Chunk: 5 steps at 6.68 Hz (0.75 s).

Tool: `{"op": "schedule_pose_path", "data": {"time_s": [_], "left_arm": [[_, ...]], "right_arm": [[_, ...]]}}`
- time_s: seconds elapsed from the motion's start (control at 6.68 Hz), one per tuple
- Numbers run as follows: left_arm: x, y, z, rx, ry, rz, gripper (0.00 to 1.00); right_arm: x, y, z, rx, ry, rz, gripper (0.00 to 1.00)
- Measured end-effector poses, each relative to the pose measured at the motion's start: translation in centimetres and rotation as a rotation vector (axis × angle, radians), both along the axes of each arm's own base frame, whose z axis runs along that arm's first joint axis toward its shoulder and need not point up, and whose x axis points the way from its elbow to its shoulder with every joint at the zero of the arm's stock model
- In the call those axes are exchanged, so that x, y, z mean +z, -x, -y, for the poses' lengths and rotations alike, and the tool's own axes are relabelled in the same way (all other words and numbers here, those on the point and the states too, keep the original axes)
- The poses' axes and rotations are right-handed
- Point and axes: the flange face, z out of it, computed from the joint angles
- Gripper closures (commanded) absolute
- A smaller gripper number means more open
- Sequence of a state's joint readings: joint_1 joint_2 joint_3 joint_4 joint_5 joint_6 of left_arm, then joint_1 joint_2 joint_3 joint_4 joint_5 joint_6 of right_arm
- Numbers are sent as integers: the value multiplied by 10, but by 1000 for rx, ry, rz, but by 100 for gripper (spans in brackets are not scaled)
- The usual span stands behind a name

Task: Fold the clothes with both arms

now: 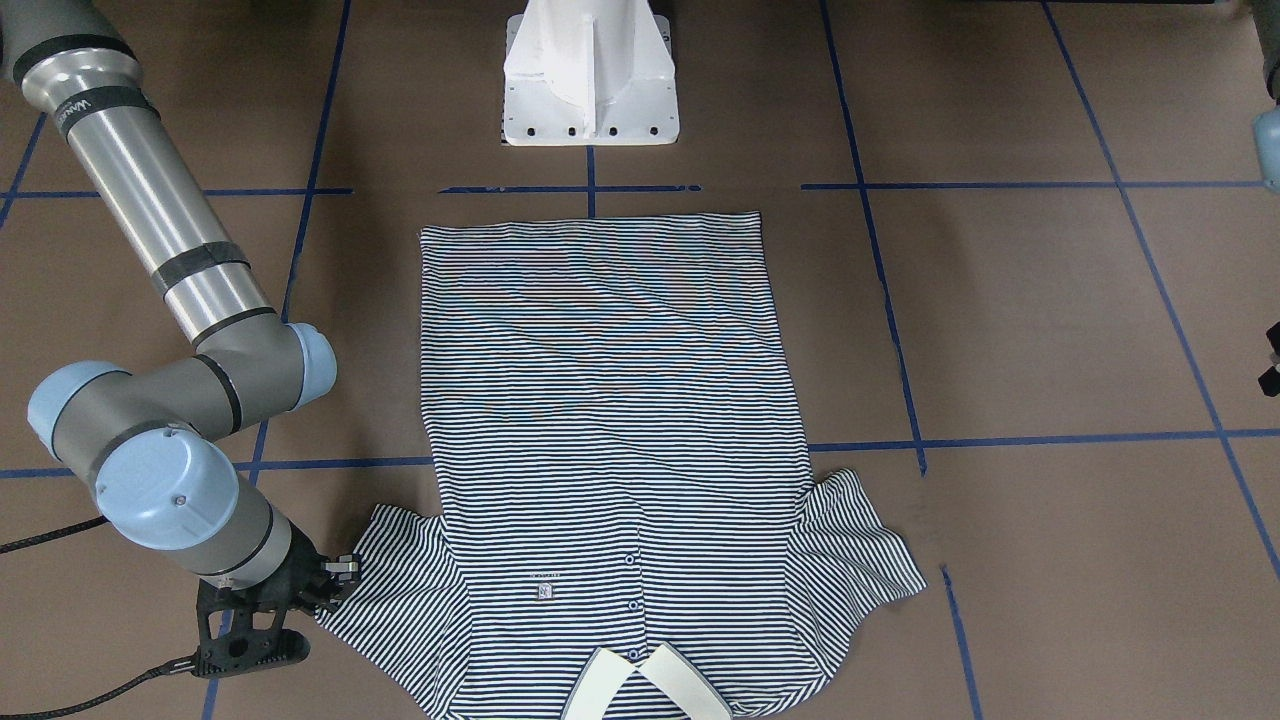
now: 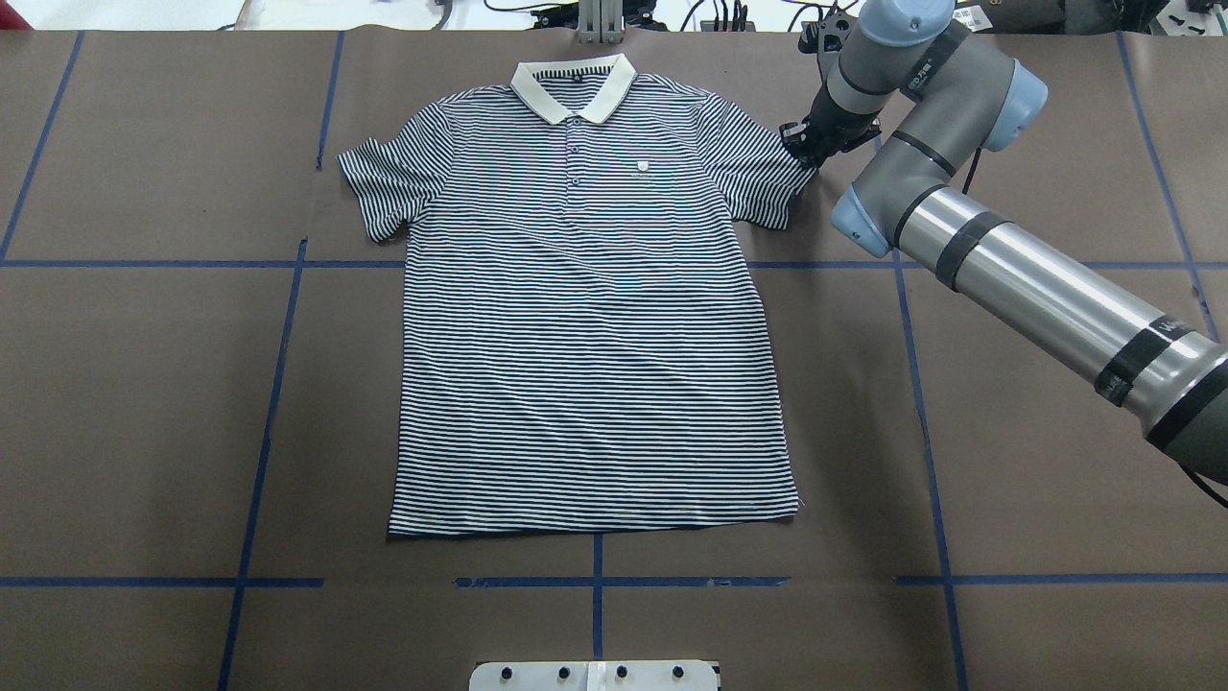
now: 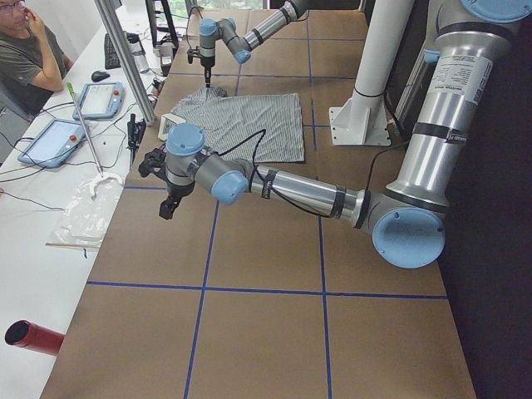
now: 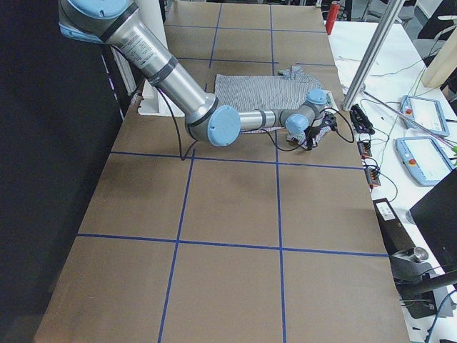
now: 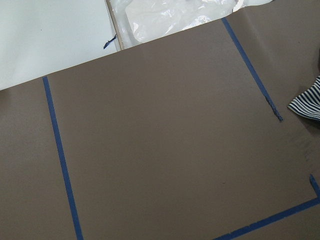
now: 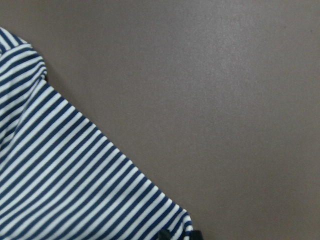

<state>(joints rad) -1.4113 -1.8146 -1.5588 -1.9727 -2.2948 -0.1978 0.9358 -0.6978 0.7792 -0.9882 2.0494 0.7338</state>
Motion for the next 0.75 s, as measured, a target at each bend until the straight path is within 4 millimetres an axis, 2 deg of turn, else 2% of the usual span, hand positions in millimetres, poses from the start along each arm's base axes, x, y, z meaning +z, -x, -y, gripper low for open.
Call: {"op": "schedule_pose_path", "data": {"time_s": [0.3, 0.45, 0.75], "left_arm": [[0, 0, 1, -1, 3, -1, 0], [1, 0, 2, -3, 7, -2, 0], [2, -1, 2, -2, 12, -4, 0]], "right_arm": [[-14, 1, 1, -3, -18, 13, 100], [-28, -1, 0, -6, -36, 34, 100], [-64, -8, -20, -37, -83, 117, 100]]}}
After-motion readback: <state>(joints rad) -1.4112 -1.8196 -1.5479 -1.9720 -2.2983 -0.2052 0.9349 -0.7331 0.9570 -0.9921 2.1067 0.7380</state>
